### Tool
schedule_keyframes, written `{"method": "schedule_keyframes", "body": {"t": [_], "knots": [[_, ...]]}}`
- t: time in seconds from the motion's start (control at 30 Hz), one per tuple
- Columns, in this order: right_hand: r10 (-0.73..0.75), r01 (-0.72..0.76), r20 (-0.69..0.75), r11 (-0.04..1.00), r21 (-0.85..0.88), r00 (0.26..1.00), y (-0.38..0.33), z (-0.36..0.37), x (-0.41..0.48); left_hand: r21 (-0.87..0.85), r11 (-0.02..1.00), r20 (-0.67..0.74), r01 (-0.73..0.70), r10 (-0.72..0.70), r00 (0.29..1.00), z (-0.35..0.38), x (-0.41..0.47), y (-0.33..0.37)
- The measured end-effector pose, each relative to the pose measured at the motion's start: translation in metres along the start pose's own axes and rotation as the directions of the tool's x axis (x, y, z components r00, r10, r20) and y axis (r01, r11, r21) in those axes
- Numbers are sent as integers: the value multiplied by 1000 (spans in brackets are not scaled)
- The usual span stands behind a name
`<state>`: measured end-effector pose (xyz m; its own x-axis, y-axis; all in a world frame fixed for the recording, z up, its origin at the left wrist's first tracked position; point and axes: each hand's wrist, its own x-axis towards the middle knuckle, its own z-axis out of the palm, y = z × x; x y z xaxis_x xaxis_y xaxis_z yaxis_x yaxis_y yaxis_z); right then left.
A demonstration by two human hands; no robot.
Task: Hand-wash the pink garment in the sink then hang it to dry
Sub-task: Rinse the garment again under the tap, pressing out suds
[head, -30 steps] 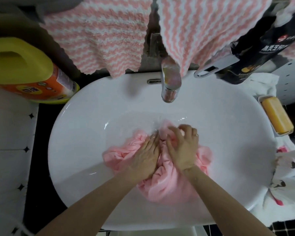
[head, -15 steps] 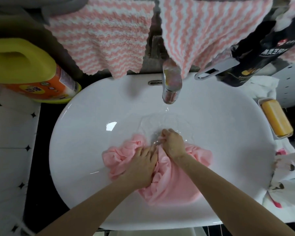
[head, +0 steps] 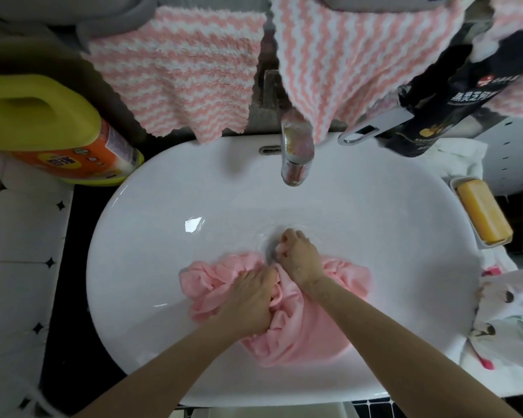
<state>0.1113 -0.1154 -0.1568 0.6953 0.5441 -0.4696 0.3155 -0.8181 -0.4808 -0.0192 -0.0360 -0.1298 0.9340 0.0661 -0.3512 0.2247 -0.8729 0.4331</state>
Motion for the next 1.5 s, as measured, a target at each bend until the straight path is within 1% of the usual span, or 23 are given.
{"method": "schedule_keyframes", "body": {"t": [0.07, 0.1, 0.17, 0.2, 0.27, 0.33, 0.37, 0.43, 0.5, 0.6, 0.67, 0.73, 0.87, 0.93, 0.97, 1.03, 1.07, 1.13, 1.23, 1.3, 1.33, 1.4, 1.5], "knots": [[-14, 14, 1, 1000, -21, 1000, -1, 2, -1, -165, 976, 68, 140, -130, 989, -3, -1, 8], [-32, 32, -4, 999, -35, 999, -1, 2, -2, -166, 967, 92, 195, -182, 979, -1, 0, 10], [-67, 66, -15, 996, -55, 998, -3, 4, -3, -60, 964, 133, 259, -249, 959, 2, 6, 13], [-84, 83, -16, 994, -65, 996, -3, 5, -4, 20, 970, 129, 243, -243, 961, 3, 9, 13], [-113, 111, -13, 990, -88, 994, -4, 5, -4, 183, 968, 25, 174, -181, 983, 4, 11, 11], [-124, 122, -23, 989, -86, 992, -3, 6, -5, 263, 955, -26, 136, -133, 991, 7, 5, 10], [-119, 117, -24, 989, -87, 993, -2, 6, -5, 260, 959, -78, 116, -99, 992, 13, 3, 7], [-104, 102, -16, 991, -89, 994, -2, 2, -4, 205, 976, -127, 78, -53, 990, 19, 0, 1], [-108, 108, 11, 989, -103, 994, -3, -1, -1, 118, 993, -130, 28, -13, 991, 17, 2, -1], [-185, 196, 80, 966, -168, 979, -7, 0, -1, -30, 1000, -48, -7, 6, 999, 10, 4, 1], [-204, 217, 89, 961, -171, 975, -7, 2, -2, -137, 991, -28, -10, 7, 1000, 7, 1, 3], [-158, 166, 67, 976, -144, 985, -7, 0, -2, -192, 981, -55, -34, 23, 998, 9, -2, 2], [-93, 96, 40, 993, -65, 995, -7, -5, 1, -176, 984, -33, -15, 9, 999, 15, 0, 0], [-51, 52, 16, 998, -24, 999, -5, -8, 3, -129, 992, -21, 14, -16, 1000, 15, 1, 3], [-33, 33, 2, 999, 3, 999, -4, -9, 4, -114, 992, -12, 51, -53, 999, 12, 1, 5], [-34, 34, -27, 999, 18, 999, 0, -9, 5, -153, 974, 1, 166, -168, 986, 11, 5, 9], [-39, 39, -37, 999, -3, 999, 1, -8, 4, -167, 962, 21, 215, -214, 977, 8, 8, 11], [-5, 2, -75, 999, -42, 997, 4, -5, 1, -114, 954, 70, 275, -269, 961, 11, 15, 12], [86, -86, -111, 996, 12, 990, 9, -5, 1, 52, 963, 124, 265, -269, 955, 13, 25, 8], [118, -114, -95, 992, 47, 989, 9, -7, 3, 147, 969, 120, 196, -215, 969, 17, 30, 7], [132, -128, -86, 991, 48, 987, 9, -8, 4, 168, 971, 112, 173, -193, 975, 19, 32, 6], [142, -142, -73, 990, -7, 987, 4, -8, 6, 163, 970, 121, 180, -201, 972, 19, 36, 5], [121, -124, -74, 991, -44, 990, 1, -5, 8, 176, 969, 96, 175, -194, 976, 18, 36, 5]]}}
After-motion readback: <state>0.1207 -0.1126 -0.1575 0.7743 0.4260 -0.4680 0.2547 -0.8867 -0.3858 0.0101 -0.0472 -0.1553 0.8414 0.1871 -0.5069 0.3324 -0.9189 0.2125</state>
